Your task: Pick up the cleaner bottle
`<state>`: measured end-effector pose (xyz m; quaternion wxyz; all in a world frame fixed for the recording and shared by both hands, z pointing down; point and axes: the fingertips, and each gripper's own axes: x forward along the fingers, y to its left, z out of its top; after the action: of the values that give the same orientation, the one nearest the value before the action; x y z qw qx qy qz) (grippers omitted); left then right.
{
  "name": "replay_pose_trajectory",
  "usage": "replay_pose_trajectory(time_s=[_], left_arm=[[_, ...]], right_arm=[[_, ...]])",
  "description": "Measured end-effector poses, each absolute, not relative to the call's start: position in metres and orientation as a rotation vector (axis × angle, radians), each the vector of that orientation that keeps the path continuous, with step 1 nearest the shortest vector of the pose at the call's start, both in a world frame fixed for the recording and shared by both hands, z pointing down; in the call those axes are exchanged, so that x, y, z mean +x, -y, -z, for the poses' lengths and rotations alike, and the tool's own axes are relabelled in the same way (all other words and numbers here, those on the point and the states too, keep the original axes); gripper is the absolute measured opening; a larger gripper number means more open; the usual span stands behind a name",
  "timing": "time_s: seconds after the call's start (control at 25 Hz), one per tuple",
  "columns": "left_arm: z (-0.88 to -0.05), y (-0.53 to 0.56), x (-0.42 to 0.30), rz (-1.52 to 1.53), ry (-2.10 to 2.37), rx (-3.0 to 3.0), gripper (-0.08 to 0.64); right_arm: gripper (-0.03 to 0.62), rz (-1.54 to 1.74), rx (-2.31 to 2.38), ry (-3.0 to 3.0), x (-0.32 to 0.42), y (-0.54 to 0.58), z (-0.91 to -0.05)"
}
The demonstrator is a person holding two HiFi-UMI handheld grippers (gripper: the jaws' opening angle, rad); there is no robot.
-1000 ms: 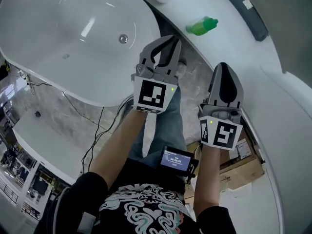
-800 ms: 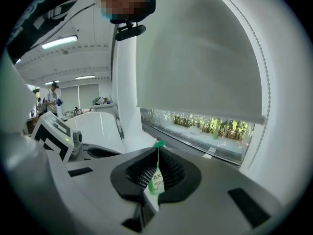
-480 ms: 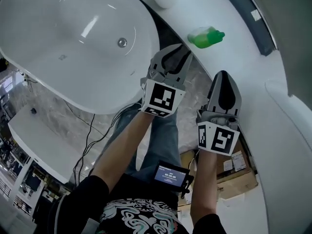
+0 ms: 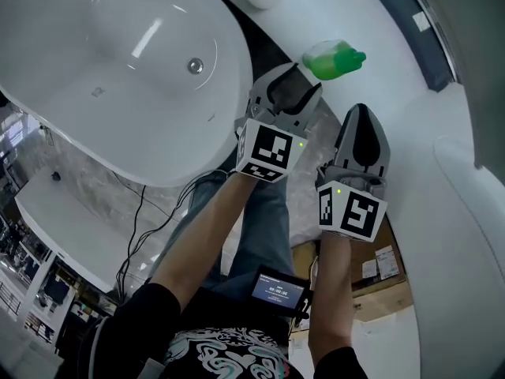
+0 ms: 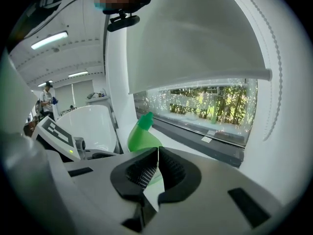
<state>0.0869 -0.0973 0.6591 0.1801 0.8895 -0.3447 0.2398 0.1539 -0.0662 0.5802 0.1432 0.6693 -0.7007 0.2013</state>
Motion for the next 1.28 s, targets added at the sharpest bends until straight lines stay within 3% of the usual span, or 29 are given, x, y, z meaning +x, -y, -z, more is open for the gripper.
replay_pose_trajectory(time_s=[0.4,1.28], left_arm=[[-0.688,0.113,0.101,-0.767,1.0,2.513,0.261],[-0.749,0.13,0.128,-0.872,0.935,2.547,0.272]], right_arm=[[0.028,-0.627,1.941,1.988,0.168,0.067,-0.598],[0.028,-0.698,1.933,2.0,0.169,0.072,-0.62]])
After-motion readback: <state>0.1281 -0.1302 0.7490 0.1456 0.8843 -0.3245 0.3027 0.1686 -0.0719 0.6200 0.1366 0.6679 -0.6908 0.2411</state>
